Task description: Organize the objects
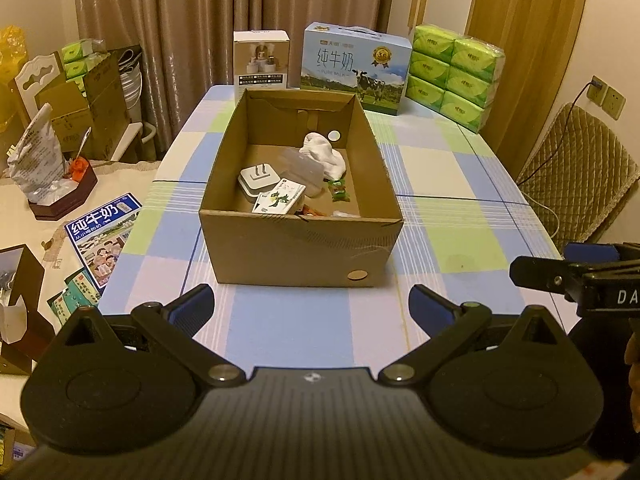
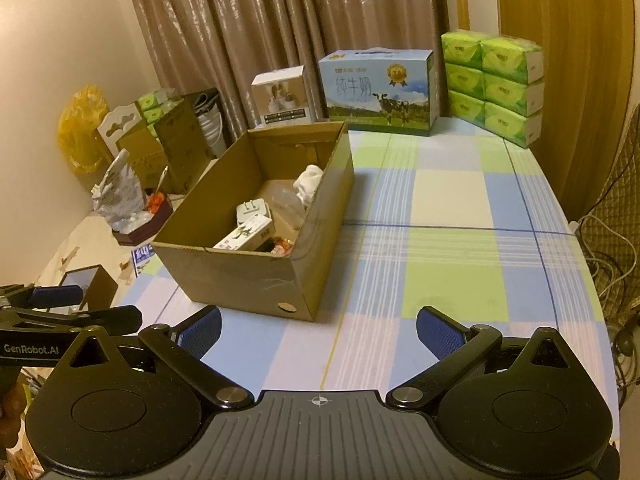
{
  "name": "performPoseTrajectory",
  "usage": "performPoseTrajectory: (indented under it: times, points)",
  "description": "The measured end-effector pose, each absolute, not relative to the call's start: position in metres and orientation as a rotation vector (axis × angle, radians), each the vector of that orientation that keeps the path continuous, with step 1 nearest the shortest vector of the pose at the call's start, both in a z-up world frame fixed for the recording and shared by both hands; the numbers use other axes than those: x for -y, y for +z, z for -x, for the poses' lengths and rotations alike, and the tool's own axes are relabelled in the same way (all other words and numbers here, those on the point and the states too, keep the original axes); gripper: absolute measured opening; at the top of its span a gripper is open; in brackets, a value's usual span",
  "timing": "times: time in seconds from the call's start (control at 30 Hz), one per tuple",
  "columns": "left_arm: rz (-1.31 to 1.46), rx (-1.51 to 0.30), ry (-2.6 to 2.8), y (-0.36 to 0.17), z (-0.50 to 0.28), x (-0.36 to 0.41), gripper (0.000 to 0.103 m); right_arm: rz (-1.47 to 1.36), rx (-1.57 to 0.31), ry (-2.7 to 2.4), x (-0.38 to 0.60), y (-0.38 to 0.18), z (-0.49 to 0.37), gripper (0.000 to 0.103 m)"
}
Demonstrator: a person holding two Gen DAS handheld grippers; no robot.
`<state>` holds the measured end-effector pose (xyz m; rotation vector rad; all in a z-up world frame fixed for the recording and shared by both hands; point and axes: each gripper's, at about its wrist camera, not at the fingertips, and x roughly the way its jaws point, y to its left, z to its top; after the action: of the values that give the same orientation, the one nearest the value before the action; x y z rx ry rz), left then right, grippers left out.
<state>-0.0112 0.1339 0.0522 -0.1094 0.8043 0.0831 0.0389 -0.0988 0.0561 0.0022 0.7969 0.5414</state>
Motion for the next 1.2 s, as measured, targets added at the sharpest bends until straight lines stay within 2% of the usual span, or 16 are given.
performPoseTrajectory:
  times: [1.2]
  points:
    - [0.114,-0.811,0.081,0.043,0.011,-0.132,0.102,0.002,-0.827,0.533,0.100,0.044,-0.039,0.101]
